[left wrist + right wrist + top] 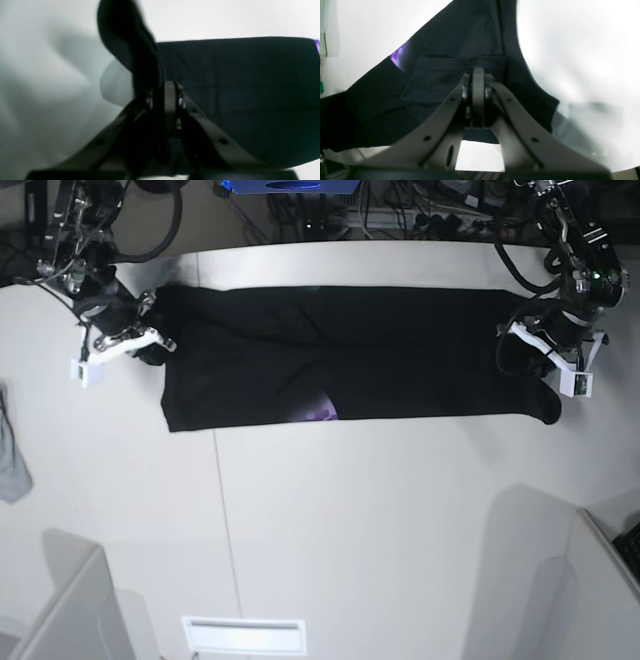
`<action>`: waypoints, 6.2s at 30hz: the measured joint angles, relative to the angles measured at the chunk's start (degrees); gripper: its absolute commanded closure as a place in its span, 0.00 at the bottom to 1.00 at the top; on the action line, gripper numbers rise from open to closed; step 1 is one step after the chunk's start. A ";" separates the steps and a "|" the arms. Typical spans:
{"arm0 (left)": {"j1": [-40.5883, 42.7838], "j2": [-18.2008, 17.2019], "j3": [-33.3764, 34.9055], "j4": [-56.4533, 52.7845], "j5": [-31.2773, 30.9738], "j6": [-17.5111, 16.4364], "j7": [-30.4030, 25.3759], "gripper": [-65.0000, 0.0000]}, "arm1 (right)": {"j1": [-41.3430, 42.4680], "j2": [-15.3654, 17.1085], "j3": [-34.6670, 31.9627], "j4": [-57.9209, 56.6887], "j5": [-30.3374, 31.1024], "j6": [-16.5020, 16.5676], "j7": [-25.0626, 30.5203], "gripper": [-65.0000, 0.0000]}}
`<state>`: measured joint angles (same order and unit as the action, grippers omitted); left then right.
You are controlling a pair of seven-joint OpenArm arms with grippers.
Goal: Fold the T-shirt properly
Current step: 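Lift the strip end with the left gripper and fold it toward the right gripper, then release the left gripper and move it back over the folded end, then grasp the strip end with the right gripper and fold it toward the left gripper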
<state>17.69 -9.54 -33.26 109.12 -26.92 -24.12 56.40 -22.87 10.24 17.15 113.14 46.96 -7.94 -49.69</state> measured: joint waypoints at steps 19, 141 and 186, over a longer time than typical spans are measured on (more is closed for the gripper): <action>-2.45 7.61 20.83 -0.02 -0.35 9.33 -0.22 1.00 | -0.04 -0.02 0.04 0.00 0.00 0.00 0.00 1.00; -1.86 4.13 10.62 -8.63 9.55 3.04 -0.68 1.00 | 11.08 0.02 -1.05 -23.65 -2.80 21.94 -4.94 0.39; -3.87 4.52 25.00 -14.97 8.24 5.01 -11.58 1.00 | 8.66 -8.98 -17.05 0.63 -32.48 16.79 -6.91 1.00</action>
<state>13.82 -5.02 -8.25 94.15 -18.68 -19.11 44.82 -14.22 1.26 0.10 113.78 14.48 8.84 -56.60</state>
